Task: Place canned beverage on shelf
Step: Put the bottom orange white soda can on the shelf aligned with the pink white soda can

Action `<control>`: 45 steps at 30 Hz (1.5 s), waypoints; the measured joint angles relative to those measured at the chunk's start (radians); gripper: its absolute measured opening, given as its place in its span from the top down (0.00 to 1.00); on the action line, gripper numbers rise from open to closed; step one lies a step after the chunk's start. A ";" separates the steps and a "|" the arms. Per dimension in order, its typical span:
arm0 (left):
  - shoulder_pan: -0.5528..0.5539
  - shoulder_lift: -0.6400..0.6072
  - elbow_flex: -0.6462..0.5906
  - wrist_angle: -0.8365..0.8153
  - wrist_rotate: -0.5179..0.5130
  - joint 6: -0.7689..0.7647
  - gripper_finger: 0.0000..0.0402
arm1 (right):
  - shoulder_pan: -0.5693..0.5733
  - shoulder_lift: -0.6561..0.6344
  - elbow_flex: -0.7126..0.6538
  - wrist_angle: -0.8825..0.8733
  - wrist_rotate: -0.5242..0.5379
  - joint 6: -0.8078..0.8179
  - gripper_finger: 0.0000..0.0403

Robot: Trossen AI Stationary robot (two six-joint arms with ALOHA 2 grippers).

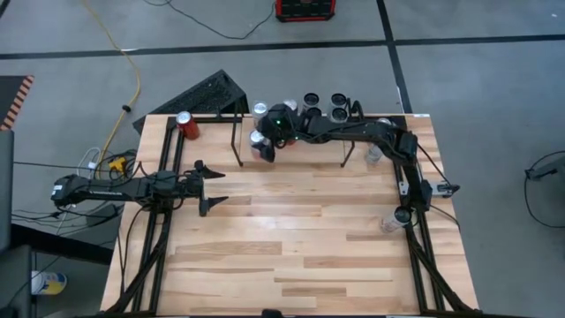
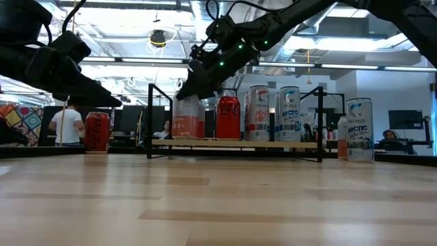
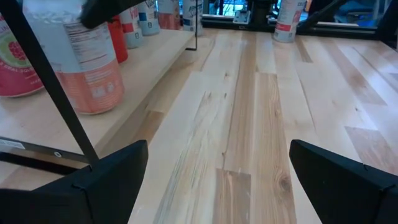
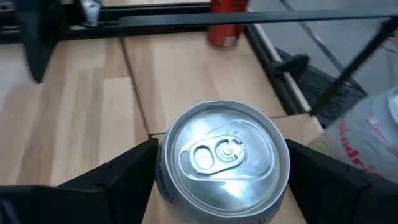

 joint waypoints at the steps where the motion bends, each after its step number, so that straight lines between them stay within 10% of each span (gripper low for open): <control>1: 0.000 0.000 0.000 0.000 0.000 0.000 0.06 | 0.006 0.000 0.000 0.000 0.029 0.015 0.14; 13: 0.000 0.000 0.000 0.000 0.000 0.000 0.06 | 0.072 0.000 0.000 0.010 0.284 0.261 0.14; 36: 0.000 0.000 0.000 0.000 0.000 0.000 0.06 | 0.070 -0.057 0.000 0.007 0.294 0.089 0.08; 45: 0.000 0.000 0.000 0.000 0.000 0.000 0.06 | 0.002 -0.120 0.002 -0.048 -0.095 -0.133 0.08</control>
